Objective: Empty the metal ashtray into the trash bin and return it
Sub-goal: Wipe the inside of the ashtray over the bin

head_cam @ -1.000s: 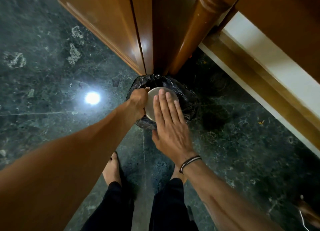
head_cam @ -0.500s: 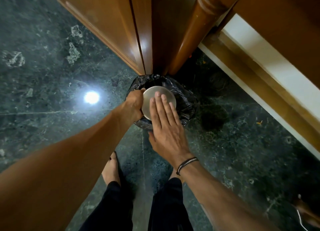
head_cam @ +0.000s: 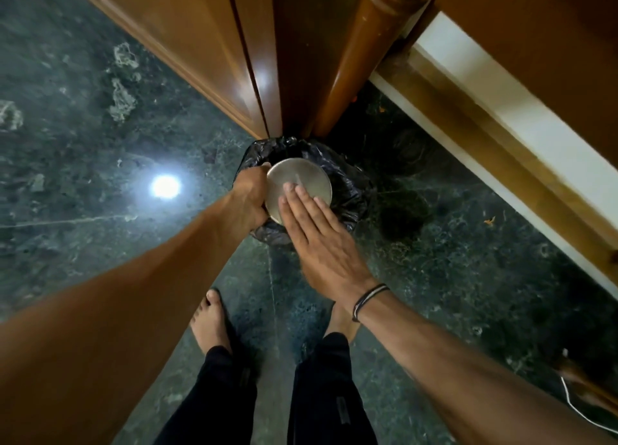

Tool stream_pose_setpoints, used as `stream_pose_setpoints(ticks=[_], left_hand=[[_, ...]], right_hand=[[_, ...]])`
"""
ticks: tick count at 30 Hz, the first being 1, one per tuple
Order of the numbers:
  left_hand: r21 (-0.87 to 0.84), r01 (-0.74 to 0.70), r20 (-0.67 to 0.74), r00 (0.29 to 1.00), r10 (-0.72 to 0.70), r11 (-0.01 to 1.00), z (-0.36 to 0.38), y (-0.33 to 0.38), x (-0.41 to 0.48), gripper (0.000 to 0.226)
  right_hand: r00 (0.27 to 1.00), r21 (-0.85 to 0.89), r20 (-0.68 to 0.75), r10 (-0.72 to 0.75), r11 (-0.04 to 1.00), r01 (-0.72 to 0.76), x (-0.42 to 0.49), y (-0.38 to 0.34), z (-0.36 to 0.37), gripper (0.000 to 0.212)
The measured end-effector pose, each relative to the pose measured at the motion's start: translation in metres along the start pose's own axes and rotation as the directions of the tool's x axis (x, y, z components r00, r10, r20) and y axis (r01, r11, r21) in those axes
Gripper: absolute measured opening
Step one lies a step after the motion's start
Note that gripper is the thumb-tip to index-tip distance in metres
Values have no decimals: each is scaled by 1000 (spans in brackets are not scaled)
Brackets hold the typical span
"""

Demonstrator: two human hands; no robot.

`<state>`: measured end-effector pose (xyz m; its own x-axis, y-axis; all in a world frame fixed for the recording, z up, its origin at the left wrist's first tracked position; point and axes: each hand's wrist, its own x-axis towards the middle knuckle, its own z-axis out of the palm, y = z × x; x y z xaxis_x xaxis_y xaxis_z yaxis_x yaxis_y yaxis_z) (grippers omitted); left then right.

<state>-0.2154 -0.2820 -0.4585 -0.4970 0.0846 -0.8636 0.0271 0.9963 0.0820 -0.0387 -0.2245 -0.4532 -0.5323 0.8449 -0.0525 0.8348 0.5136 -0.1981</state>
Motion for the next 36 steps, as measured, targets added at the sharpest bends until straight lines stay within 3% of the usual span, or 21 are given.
stream_pose_setpoints(ticks=[1, 2, 4, 5, 6, 7, 8, 9, 12, 15, 21, 25, 33, 36], left_hand=[[-51, 32, -101, 994, -37, 998, -2, -7, 6, 49], [70, -40, -108, 993, 47, 997, -4, -3, 3, 47], [200, -114, -7, 993, 118, 973, 0, 32, -11, 39], [88, -35, 99, 995, 26, 996, 3, 52, -35, 36], [57, -58, 289, 957, 39, 997, 5, 73, -61, 46], [4, -107, 379, 920, 98, 994, 8, 94, -70, 54], [-65, -166, 405, 897, 178, 984, 12, 121, -59, 56], [-110, -129, 444, 880, 165, 985, 16, 144, -48, 54], [-280, -58, 402, 899, 172, 958, 21, 160, -5, 52], [-344, -27, 397, 902, 172, 938, 20, 167, 1, 51], [-361, -27, 439, 877, 195, 932, 19, 167, 0, 55], [-374, -1, 425, 888, 173, 927, 21, 164, 4, 53], [-399, 14, 509, 835, 209, 917, 27, 166, 2, 53], [-378, -44, 458, 859, 228, 925, 26, 163, 3, 51]], right_hand=[[1000, 11, -11, 10, 1000, -9, 0, -1, 0, 84], [1000, 11, -25, 19, 1000, -18, -1, -2, 1, 85], [1000, -23, -9, -12, 1000, 12, -3, -2, 3, 86], [1000, -10, 7, -23, 1000, 23, -3, -3, 3, 88], [1000, 7, 5, -14, 1000, 14, -2, -4, 2, 87], [1000, 10, -9, 0, 1000, 0, -2, -5, 2, 84], [1000, -15, -20, -2, 1000, 2, -2, -4, 2, 79], [1000, -44, -15, -15, 999, 14, -2, -4, 2, 76], [1000, 11, 18, 8, 1000, -8, 1, -6, -1, 76], [999, -21, 36, -11, 1000, 12, 3, -1, 2, 73], [997, -40, 35, -68, 997, 69, 7, -1, -1, 78], [997, -35, 62, -40, 999, 42, 12, 5, -8, 87], [999, -52, 10, 37, 998, -36, 16, 7, -14, 89], [999, -72, 44, 28, 997, -24, 18, 6, -12, 90]])
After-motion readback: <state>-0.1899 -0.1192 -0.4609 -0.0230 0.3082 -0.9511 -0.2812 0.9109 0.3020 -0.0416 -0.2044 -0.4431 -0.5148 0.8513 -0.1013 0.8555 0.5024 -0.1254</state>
